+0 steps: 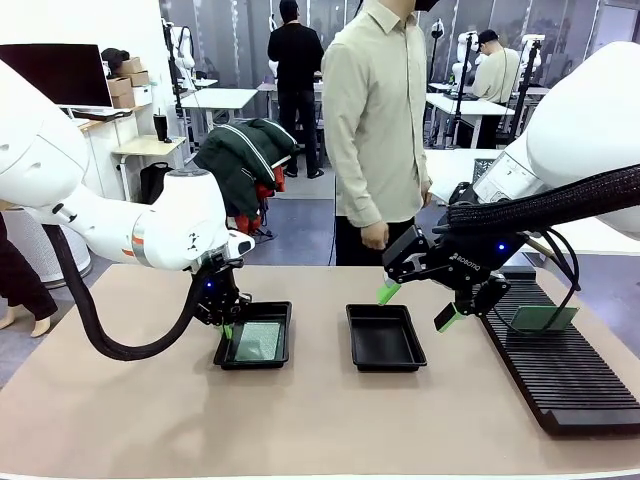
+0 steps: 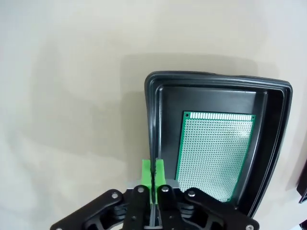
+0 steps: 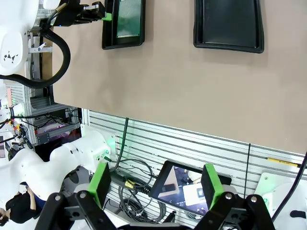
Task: Inspect and transfer BCBs to ESD trays.
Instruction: Pick up the ESD tray and place it on the left side of the table.
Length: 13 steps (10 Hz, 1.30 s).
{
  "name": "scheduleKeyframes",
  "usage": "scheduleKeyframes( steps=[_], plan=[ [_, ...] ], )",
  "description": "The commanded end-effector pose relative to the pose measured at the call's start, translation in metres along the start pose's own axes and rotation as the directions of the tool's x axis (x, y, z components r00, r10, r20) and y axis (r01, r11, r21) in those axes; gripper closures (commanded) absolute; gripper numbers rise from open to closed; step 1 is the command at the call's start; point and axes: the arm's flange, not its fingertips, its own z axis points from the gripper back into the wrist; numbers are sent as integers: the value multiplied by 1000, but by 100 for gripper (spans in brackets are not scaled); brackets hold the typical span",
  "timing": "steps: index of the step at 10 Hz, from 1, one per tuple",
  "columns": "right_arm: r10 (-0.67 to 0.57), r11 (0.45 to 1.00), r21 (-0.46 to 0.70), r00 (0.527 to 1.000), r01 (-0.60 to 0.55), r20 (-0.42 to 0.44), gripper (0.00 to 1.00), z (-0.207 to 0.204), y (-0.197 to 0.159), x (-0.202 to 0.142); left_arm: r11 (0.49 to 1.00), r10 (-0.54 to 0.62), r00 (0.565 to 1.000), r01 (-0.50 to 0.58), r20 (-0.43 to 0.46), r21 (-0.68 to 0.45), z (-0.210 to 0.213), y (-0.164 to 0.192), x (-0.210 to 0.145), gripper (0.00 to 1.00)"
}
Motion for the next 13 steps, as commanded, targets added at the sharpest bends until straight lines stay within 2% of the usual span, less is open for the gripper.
scheduleKeyframes(
  steps=[1,8,10,13],
  plan=[
    [15,1000,7,1000,-15,11,0,-3,-1,6,1000,19,1000,-19,21,3,-6,-1,-2,100],
    [15,1000,7,1000,-15,11,0,-3,-1,6,1000,0,1000,0,1,-1,0,-1,0,100],
    [15,1000,7,1000,-15,11,0,-3,-1,6,1000,-2,1000,2,19,3,7,2,-5,97],
    [15,1000,7,1000,-15,11,0,-3,-1,6,992,-31,999,35,36,-118,6,28,-9,97]
  ],
)
